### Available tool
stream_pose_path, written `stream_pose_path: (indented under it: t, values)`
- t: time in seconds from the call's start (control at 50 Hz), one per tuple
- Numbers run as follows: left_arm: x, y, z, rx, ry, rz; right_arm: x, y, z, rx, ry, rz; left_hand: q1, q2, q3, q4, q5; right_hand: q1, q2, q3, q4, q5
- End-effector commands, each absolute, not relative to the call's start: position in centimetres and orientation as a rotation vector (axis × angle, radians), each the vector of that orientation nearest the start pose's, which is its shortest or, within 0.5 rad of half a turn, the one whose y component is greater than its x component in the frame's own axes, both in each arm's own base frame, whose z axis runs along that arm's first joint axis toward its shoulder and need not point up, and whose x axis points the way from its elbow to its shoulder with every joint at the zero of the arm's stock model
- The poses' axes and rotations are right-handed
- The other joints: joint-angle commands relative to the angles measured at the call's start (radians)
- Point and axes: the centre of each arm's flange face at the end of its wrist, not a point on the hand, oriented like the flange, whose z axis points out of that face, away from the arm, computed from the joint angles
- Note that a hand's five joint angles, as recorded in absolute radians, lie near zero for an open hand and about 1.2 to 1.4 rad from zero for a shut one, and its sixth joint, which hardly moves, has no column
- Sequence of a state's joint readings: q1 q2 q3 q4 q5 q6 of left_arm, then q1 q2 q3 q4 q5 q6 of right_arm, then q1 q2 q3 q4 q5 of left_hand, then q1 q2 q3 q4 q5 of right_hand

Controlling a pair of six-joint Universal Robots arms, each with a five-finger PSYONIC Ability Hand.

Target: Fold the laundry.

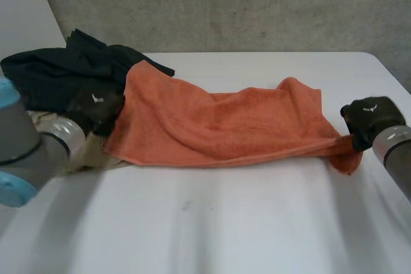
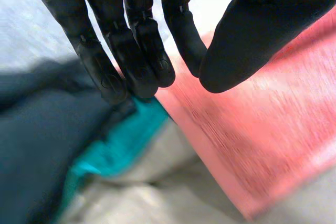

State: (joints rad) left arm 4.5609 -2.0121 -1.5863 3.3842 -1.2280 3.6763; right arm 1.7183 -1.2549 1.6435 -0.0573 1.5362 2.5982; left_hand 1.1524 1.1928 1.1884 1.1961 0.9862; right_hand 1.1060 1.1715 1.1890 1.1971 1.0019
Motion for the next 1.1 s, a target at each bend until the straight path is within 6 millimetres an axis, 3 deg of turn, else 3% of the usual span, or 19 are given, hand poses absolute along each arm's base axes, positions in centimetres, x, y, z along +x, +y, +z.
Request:
stream_pose_path:
  t: [0.02,0.04,0.1,0.16,0.18,0.2,0.28,0.38,0.5,0.56,0.76,1.1]
  values:
    - [-21.1,-30.0,25.7,1.025,2.151,-2.181,16.8,-29.1,25.7,-1.062,2.545,-2.034,0.244,0.203,0.208,0.200,0.236,0.290,0.225,0.207,0.199,0.220]
    - [-20.8,-29.5,26.8,1.003,2.148,-2.207,16.2,-28.7,26.7,-1.076,2.553,-2.046,0.244,0.203,0.208,0.200,0.236,0.290,0.225,0.207,0.199,0.220]
    - [-20.9,-28.9,26.7,1.016,2.171,-2.211,15.9,-28.5,27.2,-1.092,2.554,-2.036,0.244,0.203,0.208,0.200,0.236,0.290,0.225,0.207,0.199,0.220]
    - [-21.2,-28.7,23.6,1.081,2.299,-2.119,16.3,-28.0,26.5,-1.116,2.536,-1.992,-0.862,-0.903,-0.898,-0.906,-0.871,0.290,0.225,0.207,0.199,0.220]
    - [-21.4,-28.6,22.6,1.100,2.338,-2.092,16.3,-27.9,26.2,-1.117,2.543,-1.973,-0.978,-1.018,-1.014,-1.022,-0.986,0.290,0.225,0.207,0.199,0.220]
    - [-21.7,-28.6,20.8,1.127,2.414,-2.030,16.3,-27.8,25.7,-1.112,2.549,-1.950,-0.899,-0.939,-0.935,-0.942,-0.907,0.290,0.225,0.207,0.199,0.220]
    - [-22.2,-28.6,16.9,1.168,2.559,-1.897,16.3,-28.5,24.3,-1.032,2.566,-1.905,-0.860,-0.900,-0.896,-0.904,-0.868,0.290,0.225,0.207,0.199,0.220]
    - [-23.5,-28.7,14.3,1.223,2.595,-1.852,16.5,-29.3,24.4,-0.931,2.530,-1.942,-0.739,-0.780,-0.775,-0.783,-0.748,0.290,0.225,0.207,0.199,0.220]
    - [-24.1,-30.4,13.4,1.220,2.515,-1.932,16.5,-29.5,25.0,-0.912,2.518,-1.967,-0.654,-0.695,-0.690,-0.698,-0.663,0.290,0.225,0.207,0.199,0.220]
    - [-24.4,-31.0,12.3,1.222,2.527,-1.914,16.4,-29.5,24.8,-0.909,2.524,-1.958,-0.613,-0.654,-0.649,-0.657,-0.621,0.290,0.225,0.207,0.199,0.220]
    - [-24.4,-33.3,11.6,1.160,2.496,-1.912,16.4,-29.4,23.9,-0.902,2.547,-1.920,-0.551,-0.592,-0.587,-0.595,-0.560,0.290,0.225,0.207,0.199,0.220]
    - [-24.9,-35.1,11.0,1.232,2.378,-1.925,16.4,-29.7,23.0,-0.907,2.565,-1.893,-0.393,-0.433,-0.429,-0.437,-0.401,0.290,0.225,0.207,0.199,0.220]
